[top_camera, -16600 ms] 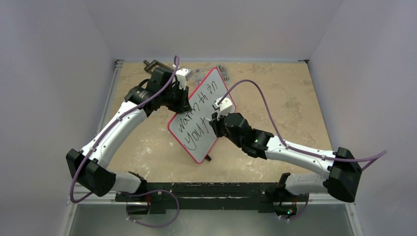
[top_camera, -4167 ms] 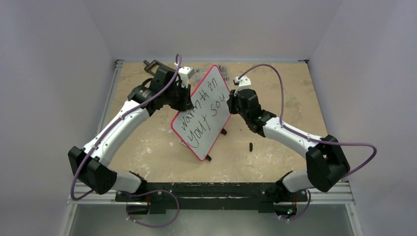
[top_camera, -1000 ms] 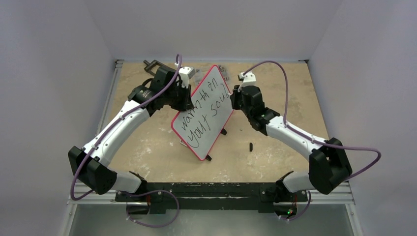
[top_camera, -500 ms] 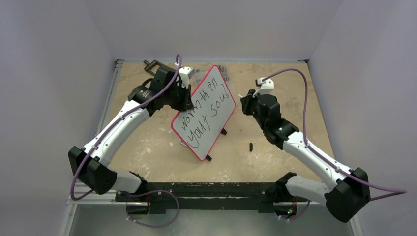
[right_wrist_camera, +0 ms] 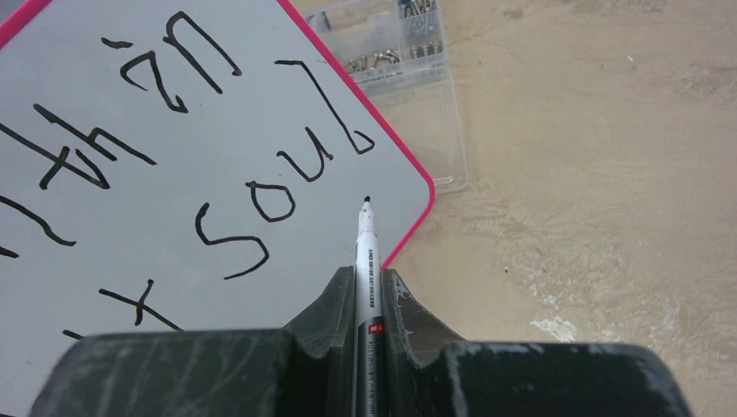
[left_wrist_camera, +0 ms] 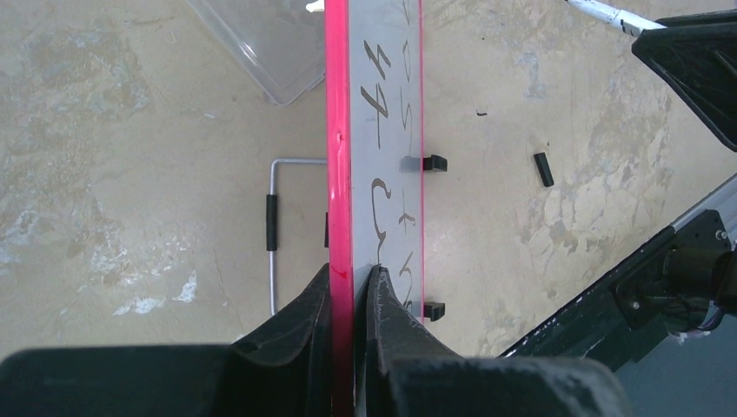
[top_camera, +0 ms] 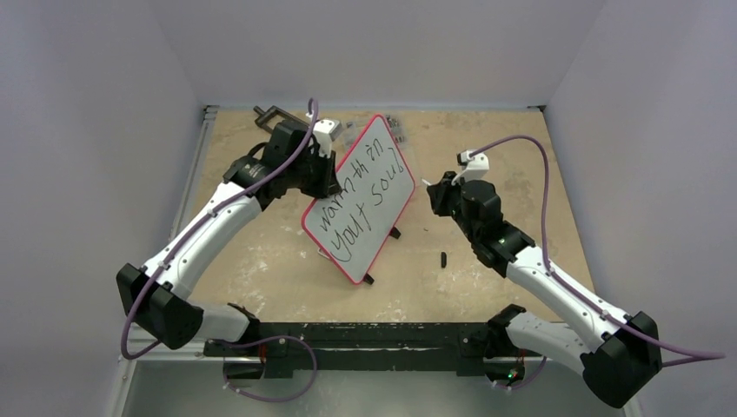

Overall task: Write a sentence on the whiteboard
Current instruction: Put down the whiteboard on the whiteboard stand.

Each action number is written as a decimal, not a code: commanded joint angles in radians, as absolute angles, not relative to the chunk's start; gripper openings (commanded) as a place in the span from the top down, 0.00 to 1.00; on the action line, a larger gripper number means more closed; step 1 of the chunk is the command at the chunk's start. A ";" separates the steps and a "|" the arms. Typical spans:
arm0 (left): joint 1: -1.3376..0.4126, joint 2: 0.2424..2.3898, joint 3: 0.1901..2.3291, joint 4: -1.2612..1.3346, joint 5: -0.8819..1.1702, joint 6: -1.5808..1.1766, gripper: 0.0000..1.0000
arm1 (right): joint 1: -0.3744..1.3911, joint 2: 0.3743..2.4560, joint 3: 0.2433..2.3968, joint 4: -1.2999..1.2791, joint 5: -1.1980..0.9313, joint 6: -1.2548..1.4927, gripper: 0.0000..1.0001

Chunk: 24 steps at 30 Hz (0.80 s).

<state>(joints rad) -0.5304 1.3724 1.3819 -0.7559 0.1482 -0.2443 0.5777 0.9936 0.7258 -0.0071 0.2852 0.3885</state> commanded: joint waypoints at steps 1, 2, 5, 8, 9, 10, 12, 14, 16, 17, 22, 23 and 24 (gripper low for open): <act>-0.526 1.377 1.303 -0.917 -0.065 -0.072 1.00 | 0.582 0.964 0.708 0.025 0.268 0.406 1.00; -0.525 1.368 1.292 -0.917 -0.065 -0.072 1.00 | 0.582 0.962 0.706 0.026 0.268 0.407 1.00; -0.525 1.341 1.273 -0.917 -0.065 -0.072 1.00 | 0.583 0.956 0.703 0.027 0.266 0.409 1.00; -0.525 1.318 1.263 -0.917 -0.065 -0.072 1.00 | 0.583 0.953 0.701 0.025 0.265 0.408 1.00; -0.525 1.317 1.261 -0.917 -0.065 -0.072 1.00 | 0.582 0.953 0.701 0.027 0.265 0.408 1.00; -0.525 1.315 1.254 -0.917 -0.065 -0.072 1.00 | 0.582 0.953 0.701 0.027 0.263 0.409 1.00; -0.525 1.312 1.234 -0.917 -0.065 -0.072 1.00 | 0.581 0.953 0.701 0.027 0.262 0.408 1.00; -0.525 1.312 1.212 -0.917 -0.065 -0.072 1.00 | 0.582 0.953 0.700 0.027 0.263 0.410 1.00; -0.525 1.311 1.191 -0.917 -0.065 -0.072 1.00 | 0.582 0.954 0.700 0.028 0.263 0.410 1.00; -0.525 1.309 1.180 -0.917 -0.065 -0.072 1.00 | 0.583 0.955 0.699 0.030 0.261 0.411 1.00; -0.525 1.301 1.143 -1.057 -0.068 -0.173 0.90 | 0.582 0.964 0.699 0.033 0.256 0.413 1.00; -0.525 1.301 1.138 -1.075 -0.081 -0.181 0.88 | 0.582 0.966 0.700 0.034 0.255 0.414 1.00; -0.525 1.302 1.136 -1.076 -0.094 -0.184 0.85 | 0.582 0.968 0.700 0.034 0.255 0.414 1.00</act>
